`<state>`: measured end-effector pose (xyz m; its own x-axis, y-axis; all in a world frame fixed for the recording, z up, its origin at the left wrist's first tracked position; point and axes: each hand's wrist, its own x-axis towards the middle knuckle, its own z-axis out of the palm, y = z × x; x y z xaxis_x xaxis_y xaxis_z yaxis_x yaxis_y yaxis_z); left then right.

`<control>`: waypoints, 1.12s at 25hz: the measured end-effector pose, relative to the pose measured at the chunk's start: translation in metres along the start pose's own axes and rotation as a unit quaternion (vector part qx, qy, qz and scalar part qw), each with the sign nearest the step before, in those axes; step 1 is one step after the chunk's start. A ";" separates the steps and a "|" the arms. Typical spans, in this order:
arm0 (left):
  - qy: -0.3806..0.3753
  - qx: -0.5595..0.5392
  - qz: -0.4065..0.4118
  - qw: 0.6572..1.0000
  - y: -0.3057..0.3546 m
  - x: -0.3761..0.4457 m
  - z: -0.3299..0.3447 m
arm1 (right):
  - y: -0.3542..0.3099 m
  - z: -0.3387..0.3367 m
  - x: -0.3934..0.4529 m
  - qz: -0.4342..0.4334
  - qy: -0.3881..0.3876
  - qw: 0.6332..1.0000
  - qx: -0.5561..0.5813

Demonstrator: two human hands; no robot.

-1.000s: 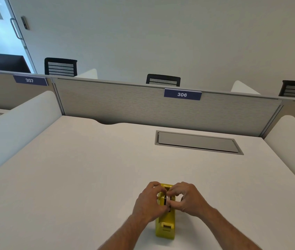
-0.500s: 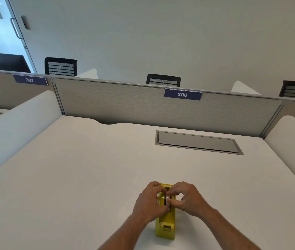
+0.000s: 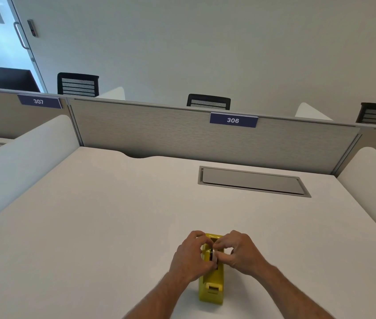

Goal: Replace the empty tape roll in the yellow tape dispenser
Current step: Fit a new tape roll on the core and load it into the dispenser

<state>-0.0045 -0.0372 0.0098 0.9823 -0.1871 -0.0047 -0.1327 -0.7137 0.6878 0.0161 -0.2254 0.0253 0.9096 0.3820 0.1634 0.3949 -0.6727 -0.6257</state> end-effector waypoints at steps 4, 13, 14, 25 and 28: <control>0.001 0.002 0.000 1.000 0.001 -0.001 -0.001 | 0.001 -0.001 -0.001 -0.011 -0.002 1.000 -0.006; -0.004 0.000 -0.009 1.000 0.002 -0.002 -0.001 | -0.001 -0.001 0.002 -0.011 0.005 1.000 -0.002; -0.004 0.001 -0.009 1.000 0.002 -0.001 -0.001 | -0.001 -0.001 0.002 -0.009 0.006 1.000 0.002; -0.002 0.005 0.000 1.000 0.000 -0.001 -0.002 | -0.004 0.000 -0.003 -0.002 -0.005 1.000 -0.002; -0.002 0.003 -0.001 1.000 0.001 -0.001 -0.002 | -0.006 -0.001 0.000 0.004 0.006 1.000 -0.003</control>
<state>-0.0054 -0.0365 0.0115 0.9822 -0.1876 -0.0086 -0.1312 -0.7185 0.6830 0.0134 -0.2223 0.0300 0.9144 0.3688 0.1672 0.3879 -0.6793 -0.6230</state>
